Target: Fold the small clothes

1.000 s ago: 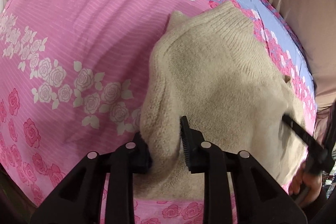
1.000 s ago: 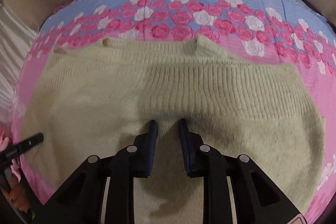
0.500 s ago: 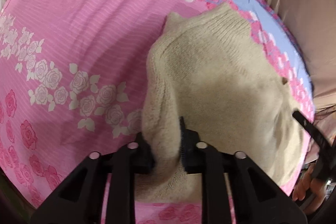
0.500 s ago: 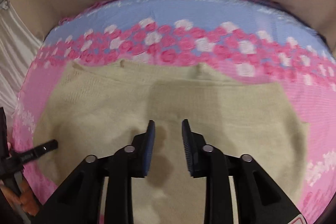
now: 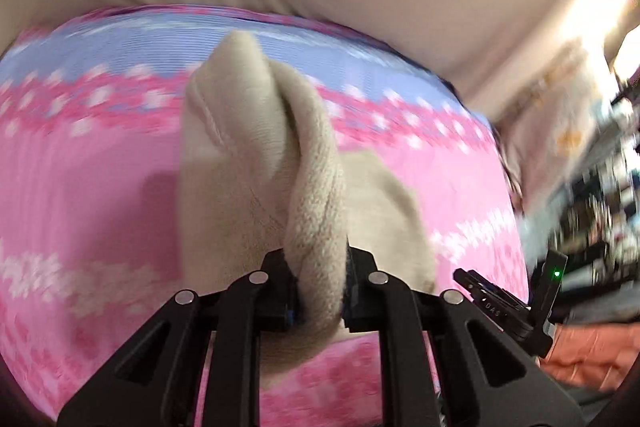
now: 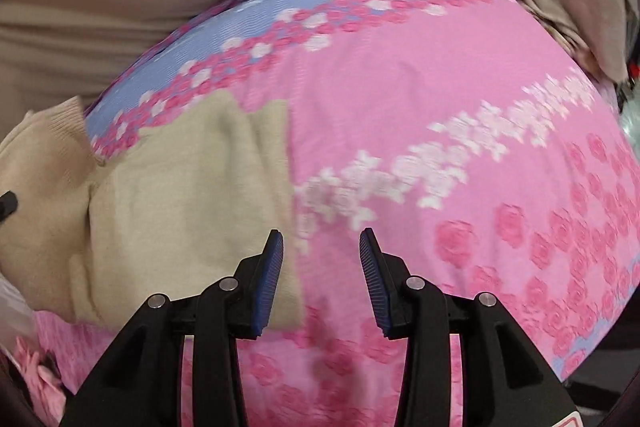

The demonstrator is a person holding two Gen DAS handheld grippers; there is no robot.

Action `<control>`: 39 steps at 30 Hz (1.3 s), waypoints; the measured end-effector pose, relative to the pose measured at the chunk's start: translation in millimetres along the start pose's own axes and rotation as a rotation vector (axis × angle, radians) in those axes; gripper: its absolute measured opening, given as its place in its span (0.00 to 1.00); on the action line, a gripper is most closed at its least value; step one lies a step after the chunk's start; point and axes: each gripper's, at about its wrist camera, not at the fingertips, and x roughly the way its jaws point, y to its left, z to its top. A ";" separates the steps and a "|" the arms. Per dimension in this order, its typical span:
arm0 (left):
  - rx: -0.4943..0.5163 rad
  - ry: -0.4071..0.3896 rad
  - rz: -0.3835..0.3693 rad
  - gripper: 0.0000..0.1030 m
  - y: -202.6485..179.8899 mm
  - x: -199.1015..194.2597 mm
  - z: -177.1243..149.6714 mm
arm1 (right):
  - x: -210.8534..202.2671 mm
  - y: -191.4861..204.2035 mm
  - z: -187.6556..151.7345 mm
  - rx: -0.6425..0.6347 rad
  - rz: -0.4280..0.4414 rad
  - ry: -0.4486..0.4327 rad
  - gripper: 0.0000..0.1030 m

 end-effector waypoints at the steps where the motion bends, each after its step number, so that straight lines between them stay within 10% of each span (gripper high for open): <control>1: 0.036 0.024 -0.001 0.14 -19.1 13.9 1.4 | -3.6 -9.7 -3.0 0.019 -0.001 -0.010 0.38; 9: 0.106 0.101 0.004 0.11 -75.8 69.4 -8.8 | -16.7 -31.5 -15.9 0.026 0.049 -0.016 0.39; 23: -0.177 -0.184 0.151 0.09 54.6 -89.4 24.0 | -11.3 27.8 -14.4 -0.142 0.172 -0.002 0.42; 31: 0.019 -0.058 0.008 0.09 -69.9 -6.6 8.1 | -7.1 25.8 -20.6 -0.146 0.194 0.018 0.42; 39: 0.163 0.243 0.087 0.16 -125.2 129.7 -63.5 | -7.2 -32.6 -31.5 -0.034 0.145 0.040 0.42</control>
